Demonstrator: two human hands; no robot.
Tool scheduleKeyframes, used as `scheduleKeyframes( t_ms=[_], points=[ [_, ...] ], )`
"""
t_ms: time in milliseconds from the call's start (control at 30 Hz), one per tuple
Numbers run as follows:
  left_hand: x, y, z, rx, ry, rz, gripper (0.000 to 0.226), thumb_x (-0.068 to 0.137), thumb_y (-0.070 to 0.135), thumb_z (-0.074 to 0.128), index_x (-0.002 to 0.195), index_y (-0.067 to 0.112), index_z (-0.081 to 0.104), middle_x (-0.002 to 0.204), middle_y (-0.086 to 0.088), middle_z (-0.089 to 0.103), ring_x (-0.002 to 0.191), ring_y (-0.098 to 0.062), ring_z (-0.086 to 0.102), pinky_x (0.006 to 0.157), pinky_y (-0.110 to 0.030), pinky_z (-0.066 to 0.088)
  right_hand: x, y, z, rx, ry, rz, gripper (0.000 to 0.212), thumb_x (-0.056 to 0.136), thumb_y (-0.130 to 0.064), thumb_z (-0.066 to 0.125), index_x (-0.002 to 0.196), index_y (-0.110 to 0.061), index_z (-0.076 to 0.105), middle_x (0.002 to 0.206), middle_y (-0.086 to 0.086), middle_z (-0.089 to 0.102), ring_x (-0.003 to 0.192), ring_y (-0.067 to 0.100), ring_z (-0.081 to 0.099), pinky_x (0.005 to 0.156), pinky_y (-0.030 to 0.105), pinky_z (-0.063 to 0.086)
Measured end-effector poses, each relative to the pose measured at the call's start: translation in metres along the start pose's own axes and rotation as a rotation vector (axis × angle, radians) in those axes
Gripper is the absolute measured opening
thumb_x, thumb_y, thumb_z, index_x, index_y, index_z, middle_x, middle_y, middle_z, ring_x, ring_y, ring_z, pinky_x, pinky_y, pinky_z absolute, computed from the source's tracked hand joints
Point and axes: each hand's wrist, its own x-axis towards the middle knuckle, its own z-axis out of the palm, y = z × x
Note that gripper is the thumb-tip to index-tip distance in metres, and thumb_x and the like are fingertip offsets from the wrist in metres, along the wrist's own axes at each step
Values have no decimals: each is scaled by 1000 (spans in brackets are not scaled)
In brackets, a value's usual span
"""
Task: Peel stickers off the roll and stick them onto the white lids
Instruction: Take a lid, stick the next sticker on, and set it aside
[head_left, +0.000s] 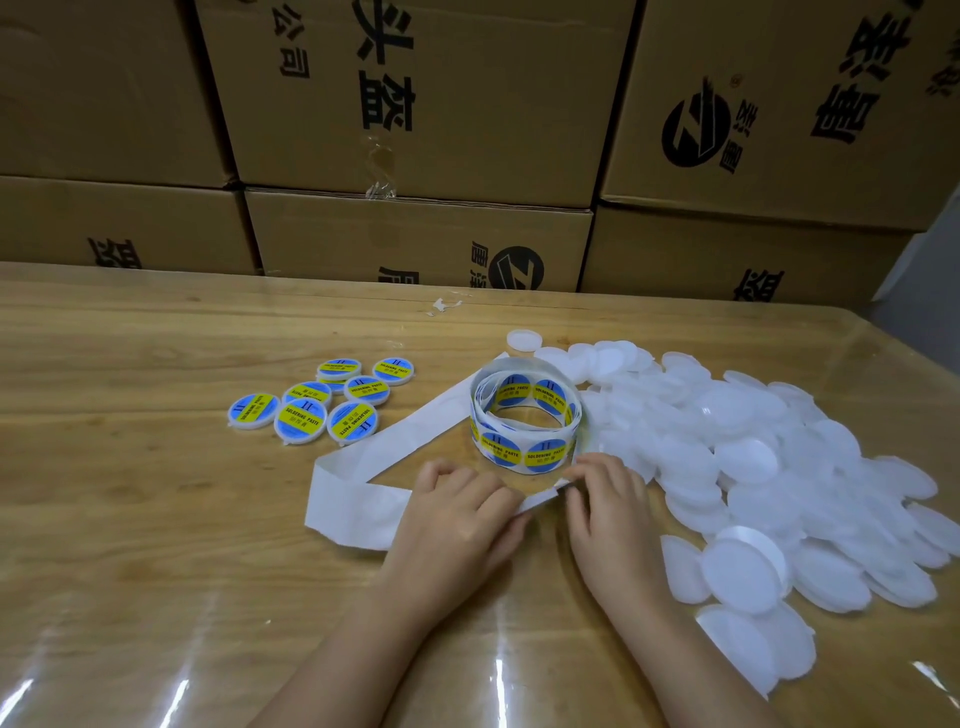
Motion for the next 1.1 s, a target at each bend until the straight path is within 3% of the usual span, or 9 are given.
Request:
scheduleKeyframes(
  t_ms=[100, 200, 333, 433, 500, 700, 833, 933, 1100],
  points=[
    [-1, -3, 0, -36, 63, -53, 26, 88, 28, 57, 69, 11, 61, 66, 2, 58, 61, -22, 54, 70, -37, 42, 1, -1, -1, -40, 55, -73, 9, 88, -4, 61, 88, -11, 67, 93, 3, 64, 90, 29, 56, 82, 35, 43],
    [0, -3, -1, -37, 140, -109, 26, 86, 26, 56, 68, 9, 61, 61, 2, 55, 57, -22, 54, 70, -36, 39, 1, -4, -2, -53, 153, -150, 15, 89, -13, 54, 83, -9, 68, 85, 6, 65, 87, 33, 61, 75, 40, 48],
    [0, -4, -2, -39, 244, -113, 21, 89, 27, 52, 76, 12, 58, 59, 3, 53, 57, -17, 47, 73, -32, 38, 1, -7, -5, -86, 270, -248, 31, 91, -23, 43, 82, -9, 69, 81, 6, 66, 80, 32, 64, 73, 35, 38],
    [0, -6, -5, -83, 306, -189, 36, 97, 35, 39, 75, 12, 56, 55, 2, 49, 61, -14, 38, 74, -27, 32, -1, -8, -6, -138, 328, -310, 28, 90, -24, 46, 81, -13, 70, 72, -2, 63, 69, 26, 58, 66, 34, 33],
    [1, -7, -7, -125, 312, -275, 44, 97, 37, 37, 71, 9, 58, 54, 1, 49, 63, -15, 38, 73, -25, 30, -2, -10, -6, -124, 339, -368, 26, 91, -25, 48, 79, -15, 68, 70, -4, 60, 67, 22, 52, 66, 33, 31],
    [-3, -13, -2, -283, 214, -581, 20, 89, 40, 44, 76, 25, 48, 53, 20, 33, 59, -6, 33, 57, -17, 24, -6, -13, -5, -112, 298, -401, 19, 84, -27, 53, 68, -21, 61, 63, -11, 51, 66, 15, 46, 70, 30, 26],
    [-6, -15, 6, -301, 160, -613, 18, 88, 39, 50, 82, 22, 52, 50, 19, 32, 61, 5, 40, 55, -15, 26, -5, -10, -7, -163, 198, -198, 28, 87, -28, 38, 70, -20, 60, 68, -9, 54, 68, 20, 49, 70, 34, 25],
    [-8, -19, 8, -326, 94, -669, 14, 91, 32, 57, 82, 25, 50, 49, 14, 36, 59, -7, 38, 53, -16, 23, -4, -8, -8, -188, 111, -29, 38, 90, -34, 26, 74, -19, 57, 78, -8, 56, 77, 21, 50, 76, 36, 28],
    [-9, -19, 8, -370, 18, -696, 14, 89, 35, 53, 84, 22, 56, 54, 8, 46, 64, -14, 42, 55, -15, 26, -1, -4, -4, -56, 49, 13, 47, 94, -42, 29, 95, -13, 66, 126, 3, 58, 111, 27, 52, 91, 40, 37]
  ],
)
